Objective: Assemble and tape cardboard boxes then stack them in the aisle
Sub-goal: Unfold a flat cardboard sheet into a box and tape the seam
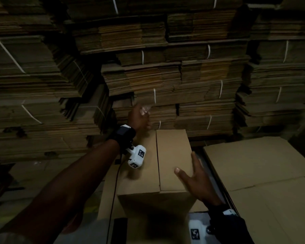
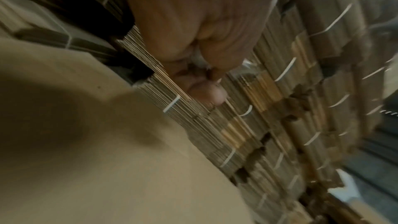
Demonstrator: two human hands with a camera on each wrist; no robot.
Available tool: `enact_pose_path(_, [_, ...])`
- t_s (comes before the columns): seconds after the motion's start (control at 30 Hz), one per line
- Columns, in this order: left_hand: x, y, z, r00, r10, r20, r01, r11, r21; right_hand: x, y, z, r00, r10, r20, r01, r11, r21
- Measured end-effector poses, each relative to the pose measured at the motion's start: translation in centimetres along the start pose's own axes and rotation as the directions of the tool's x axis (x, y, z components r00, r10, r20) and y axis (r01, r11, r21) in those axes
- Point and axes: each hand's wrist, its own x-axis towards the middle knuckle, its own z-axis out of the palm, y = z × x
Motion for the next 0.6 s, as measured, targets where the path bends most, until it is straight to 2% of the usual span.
enact_pose_path(0.13, [-4.3,1.9,-0.1,0.992,0.115,0.055,-0.121,0.985,0.124,0.1,0.0,0.0,1.0,-0.006,0.001,0.006,1.0,-0.001])
enact_pose_path(0.23, [-8.2,2.9,-0.6,0.988,0.11,0.104,-0.129,0.972,0.196,0.3,0.1,0.0,1.0,-0.003,-0.003,0.003,1.0,0.018])
enact_pose_path(0.33, [-11.2,2.2,-1.1,0.992,0.027,0.122,-0.044,0.99,0.137,0.2,0.0,-0.1,1.0,0.0,-0.008,0.0,1.0,0.026])
enact_pose_path(0.47, [-15.1,0.2,-2.4,0.962,-0.023,0.274,0.036,0.999,-0.04,-0.3,-0.5,-0.3,0.999,-0.027,0.017,0.027,1.0,-0.003])
enact_pose_path(0.6, [-18.7,-1.7,-4.8,0.966,0.072,0.247,-0.059,0.997,-0.057,-0.7,-0.9,-0.3,1.0,0.002,0.001,-0.002,0.999,-0.036])
